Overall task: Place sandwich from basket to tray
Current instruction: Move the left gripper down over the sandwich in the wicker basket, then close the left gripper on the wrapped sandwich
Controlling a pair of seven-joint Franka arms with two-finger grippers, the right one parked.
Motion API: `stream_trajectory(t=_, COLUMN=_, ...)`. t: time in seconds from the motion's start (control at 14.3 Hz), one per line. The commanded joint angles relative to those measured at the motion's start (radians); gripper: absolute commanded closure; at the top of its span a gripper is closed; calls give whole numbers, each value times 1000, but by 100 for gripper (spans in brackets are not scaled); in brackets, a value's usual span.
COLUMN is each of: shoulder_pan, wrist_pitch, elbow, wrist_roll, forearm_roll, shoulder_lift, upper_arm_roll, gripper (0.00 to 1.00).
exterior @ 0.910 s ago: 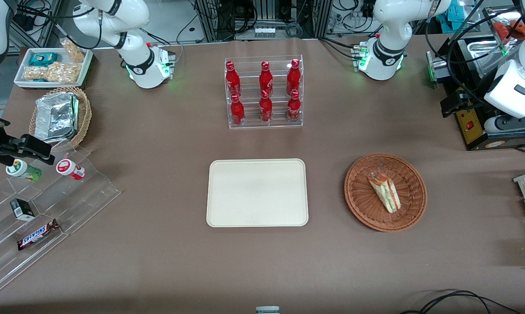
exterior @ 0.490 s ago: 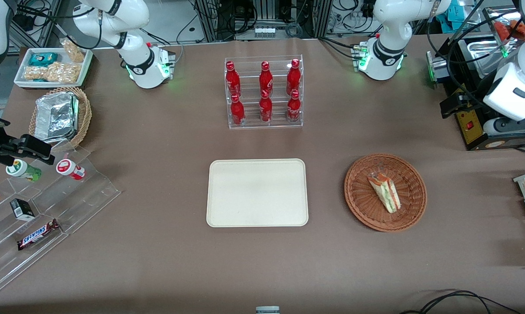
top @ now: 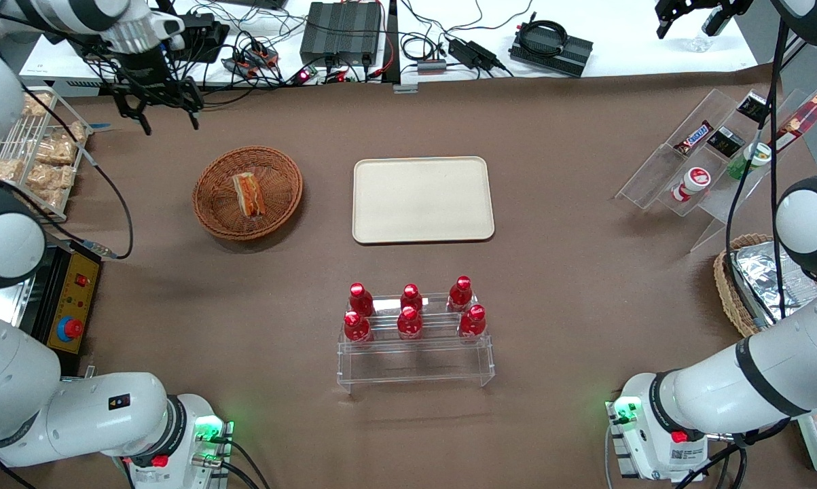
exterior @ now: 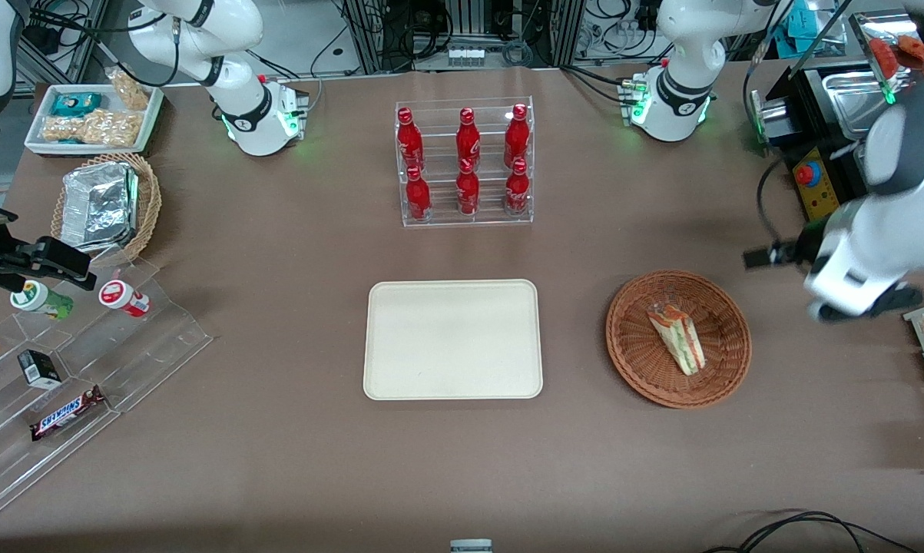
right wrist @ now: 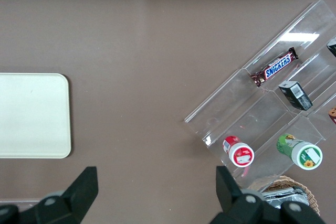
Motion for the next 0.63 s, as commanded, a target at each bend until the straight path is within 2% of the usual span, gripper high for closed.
stream_trajectory(t=0.0, shoulder_pan=-1, wrist_pitch=160, elbow=-73, wrist_roll=-124, forearm_roll=12, shoulder_lift=43, upper_arm_roll=-11, gripper=0)
stream_trajectory(t=0.21, shoulder_pan=-1, wrist_pitch=395, elbow=-190, wrist_roll=-279, forearm_roll=12, shoulder_lift=83, upper_arm_roll=-9, gripper=0)
stream_trajectory(t=0.56, shoulder_pan=-1, wrist_pitch=720, elbow=-391, wrist_roll=-325, forearm_roll=10, shoulder_lift=106, upper_arm_roll=-11, gripper=0)
